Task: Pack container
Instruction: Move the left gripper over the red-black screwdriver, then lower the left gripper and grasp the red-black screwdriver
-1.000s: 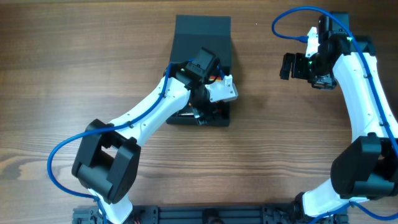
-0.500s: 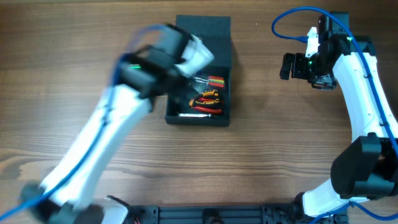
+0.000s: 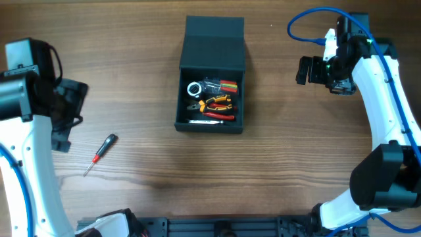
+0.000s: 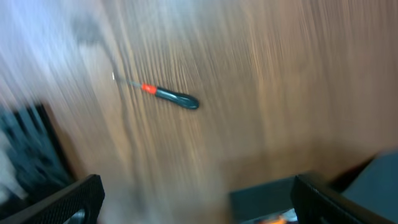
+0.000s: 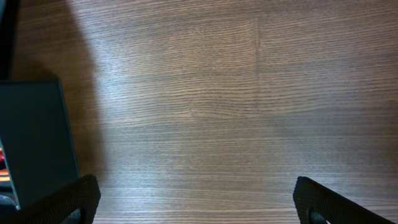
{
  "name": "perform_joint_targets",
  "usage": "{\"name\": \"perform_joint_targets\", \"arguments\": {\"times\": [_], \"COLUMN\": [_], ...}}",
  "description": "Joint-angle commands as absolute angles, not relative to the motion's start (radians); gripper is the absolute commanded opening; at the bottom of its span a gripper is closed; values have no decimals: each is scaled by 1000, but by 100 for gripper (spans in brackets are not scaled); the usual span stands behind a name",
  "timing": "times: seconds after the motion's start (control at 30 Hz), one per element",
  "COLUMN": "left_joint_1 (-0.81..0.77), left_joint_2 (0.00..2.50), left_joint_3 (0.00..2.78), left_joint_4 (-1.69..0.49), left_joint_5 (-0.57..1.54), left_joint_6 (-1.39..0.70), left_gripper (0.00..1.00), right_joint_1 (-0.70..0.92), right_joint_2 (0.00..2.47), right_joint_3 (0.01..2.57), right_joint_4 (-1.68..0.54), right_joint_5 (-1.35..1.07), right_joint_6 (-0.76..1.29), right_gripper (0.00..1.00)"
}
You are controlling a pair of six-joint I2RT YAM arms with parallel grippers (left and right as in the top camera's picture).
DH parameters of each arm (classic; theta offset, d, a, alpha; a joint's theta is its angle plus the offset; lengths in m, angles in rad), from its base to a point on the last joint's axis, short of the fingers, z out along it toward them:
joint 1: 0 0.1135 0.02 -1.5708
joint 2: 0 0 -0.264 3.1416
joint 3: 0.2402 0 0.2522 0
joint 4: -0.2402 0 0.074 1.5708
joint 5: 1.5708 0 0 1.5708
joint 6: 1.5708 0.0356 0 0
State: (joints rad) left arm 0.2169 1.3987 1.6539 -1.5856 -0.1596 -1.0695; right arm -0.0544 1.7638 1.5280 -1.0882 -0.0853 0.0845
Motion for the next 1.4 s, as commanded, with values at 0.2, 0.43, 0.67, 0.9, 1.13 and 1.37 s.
{"name": "perform_joint_targets", "arguments": {"times": [0.2,0.43,0.67,0.9,1.13,1.37], "left_joint_1": [269,269,269,288,352,437], "left_joint_2": [1403,1403,1403,1404,1404,1443], "left_joint_3": [1512,1206,933,805,783,783], "left_joint_4": [-1518,-1323,-1081,-958,-893,-813], "left_joint_5": [-168,-154,-132,-131,-65,5], "left_joint_6": [-1880,-2033,-2061,-2106,-2056,-1997], "left_gripper": [100,100,100,97,92,90], "right_joint_1": [-59,-59,-59,-59,-59,-59], "right_joint_2": [1775,1775,1775,1775,1775,1775], "right_joint_3": [1530,1530,1530,1530,1530,1530], "right_joint_4": [-1111,-1122,-1132,-1145,-1144,-1138], "right_joint_5": [-75,-75,-76,-76,-76,-76], "right_joint_6": [78,53,54,54,54,55], "right_gripper": [100,100,100,100,100,100]}}
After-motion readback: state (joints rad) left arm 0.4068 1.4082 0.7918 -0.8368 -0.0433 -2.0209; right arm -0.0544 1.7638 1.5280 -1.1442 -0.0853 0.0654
